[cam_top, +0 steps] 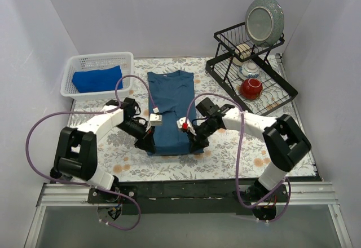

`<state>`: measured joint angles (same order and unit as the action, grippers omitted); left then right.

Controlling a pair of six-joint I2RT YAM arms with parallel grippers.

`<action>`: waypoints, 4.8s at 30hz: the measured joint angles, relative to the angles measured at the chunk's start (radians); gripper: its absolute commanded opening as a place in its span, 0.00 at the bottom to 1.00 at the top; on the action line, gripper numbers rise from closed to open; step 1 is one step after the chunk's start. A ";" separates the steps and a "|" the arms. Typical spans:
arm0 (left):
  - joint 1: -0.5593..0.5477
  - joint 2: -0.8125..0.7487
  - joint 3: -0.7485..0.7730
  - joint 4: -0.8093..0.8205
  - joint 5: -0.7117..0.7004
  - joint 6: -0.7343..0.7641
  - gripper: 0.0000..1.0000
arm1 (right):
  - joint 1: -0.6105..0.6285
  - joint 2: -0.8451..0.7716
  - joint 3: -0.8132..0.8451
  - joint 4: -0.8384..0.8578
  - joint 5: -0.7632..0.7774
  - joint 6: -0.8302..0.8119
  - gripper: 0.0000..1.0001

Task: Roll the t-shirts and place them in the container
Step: Roll the T-shirt to the center of the board.

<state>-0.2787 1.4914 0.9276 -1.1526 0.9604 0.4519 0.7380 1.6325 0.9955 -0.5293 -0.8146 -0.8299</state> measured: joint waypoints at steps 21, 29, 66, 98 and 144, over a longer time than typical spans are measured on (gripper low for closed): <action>0.111 0.550 0.344 -0.130 0.013 0.083 0.22 | -0.145 0.620 0.610 -0.660 -0.164 -0.403 0.03; 0.137 0.502 0.333 -0.019 -0.047 0.008 0.44 | -0.181 0.679 0.644 -0.738 -0.160 -0.401 0.15; -0.280 -0.328 -0.490 1.026 -0.458 -0.141 0.66 | -0.214 0.815 0.824 -0.790 -0.242 -0.234 0.21; -0.090 -0.010 -0.232 0.851 -0.187 -0.219 0.22 | -0.024 -0.302 -0.338 0.579 0.262 0.047 0.99; -0.161 -0.241 -0.464 1.107 -0.310 -0.224 0.53 | -0.035 0.133 -0.089 0.629 0.340 0.015 0.10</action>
<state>-0.4397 1.2507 0.4637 -0.0460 0.6506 0.2276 0.7025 1.7657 0.9070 0.0994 -0.4744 -0.8146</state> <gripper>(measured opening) 0.669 0.180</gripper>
